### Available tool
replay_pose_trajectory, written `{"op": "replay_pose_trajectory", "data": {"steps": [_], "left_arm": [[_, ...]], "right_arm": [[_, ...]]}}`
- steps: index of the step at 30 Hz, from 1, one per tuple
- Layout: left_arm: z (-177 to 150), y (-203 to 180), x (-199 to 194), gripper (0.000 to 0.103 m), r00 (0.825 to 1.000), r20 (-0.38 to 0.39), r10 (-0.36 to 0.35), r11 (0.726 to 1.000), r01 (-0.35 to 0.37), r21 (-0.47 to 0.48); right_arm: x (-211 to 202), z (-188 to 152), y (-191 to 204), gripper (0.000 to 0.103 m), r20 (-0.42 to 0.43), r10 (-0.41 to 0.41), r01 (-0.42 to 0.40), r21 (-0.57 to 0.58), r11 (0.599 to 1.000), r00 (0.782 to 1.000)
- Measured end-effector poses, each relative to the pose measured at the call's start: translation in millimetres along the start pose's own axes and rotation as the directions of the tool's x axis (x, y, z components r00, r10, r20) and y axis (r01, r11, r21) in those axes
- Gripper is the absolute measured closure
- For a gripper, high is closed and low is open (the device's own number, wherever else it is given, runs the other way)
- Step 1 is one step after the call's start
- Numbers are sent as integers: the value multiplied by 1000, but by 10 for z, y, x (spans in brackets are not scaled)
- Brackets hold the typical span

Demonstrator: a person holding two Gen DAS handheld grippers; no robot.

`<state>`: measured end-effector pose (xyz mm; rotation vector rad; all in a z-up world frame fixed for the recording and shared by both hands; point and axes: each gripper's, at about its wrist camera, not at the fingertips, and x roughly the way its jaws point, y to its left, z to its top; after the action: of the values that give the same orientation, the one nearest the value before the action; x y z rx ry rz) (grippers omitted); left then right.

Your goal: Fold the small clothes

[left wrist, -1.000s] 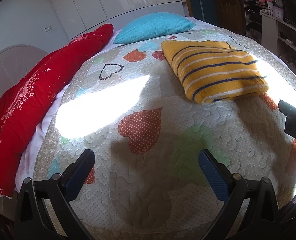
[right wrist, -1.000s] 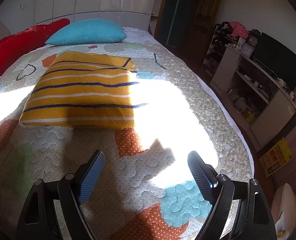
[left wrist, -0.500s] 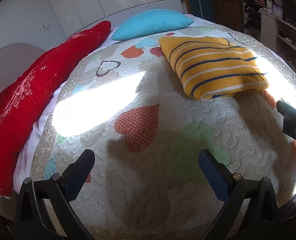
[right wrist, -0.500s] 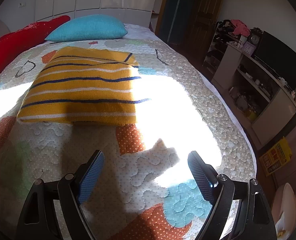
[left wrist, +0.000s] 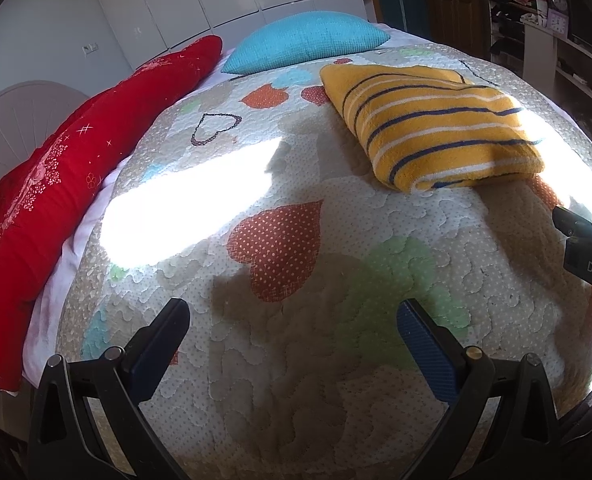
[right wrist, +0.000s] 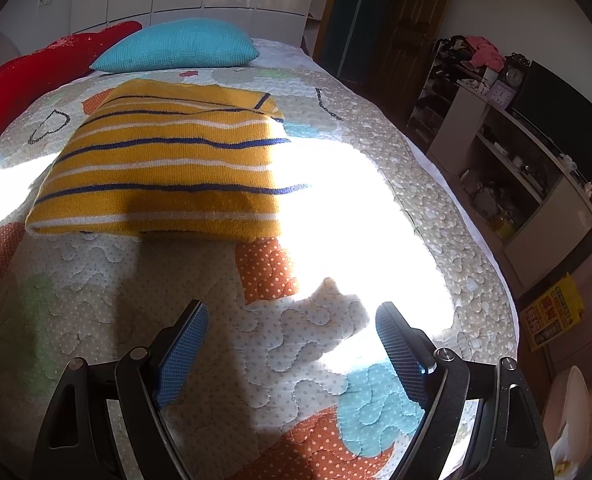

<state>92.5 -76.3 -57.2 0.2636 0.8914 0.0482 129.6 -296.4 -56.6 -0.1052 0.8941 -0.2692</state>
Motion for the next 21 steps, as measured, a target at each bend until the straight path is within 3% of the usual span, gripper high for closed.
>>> {"op": "replay_pose_trajectory", "data": {"steps": [8,13,17,21], "left_arm": [[-16,31,58,0,1000,-15,0,1000,0,-9],[-13,44,68,0,1000,-17,2,1000,-2,-12],[-9,53,65,0,1000,-16,2,1000,-2,-17],[-21,68,47,0,1000,-15,4,1000,-4,-22]], "right_arm": [[23,-5,35,14,-1,3,-3,-1,1000,1000],[-158,103,-105,14,80,50,-56,69,996,996],[-286,396,-181,14,171,111,-126,85,988,979],[-232,760,-33,18,230,198,-207,17,978,953]]}}
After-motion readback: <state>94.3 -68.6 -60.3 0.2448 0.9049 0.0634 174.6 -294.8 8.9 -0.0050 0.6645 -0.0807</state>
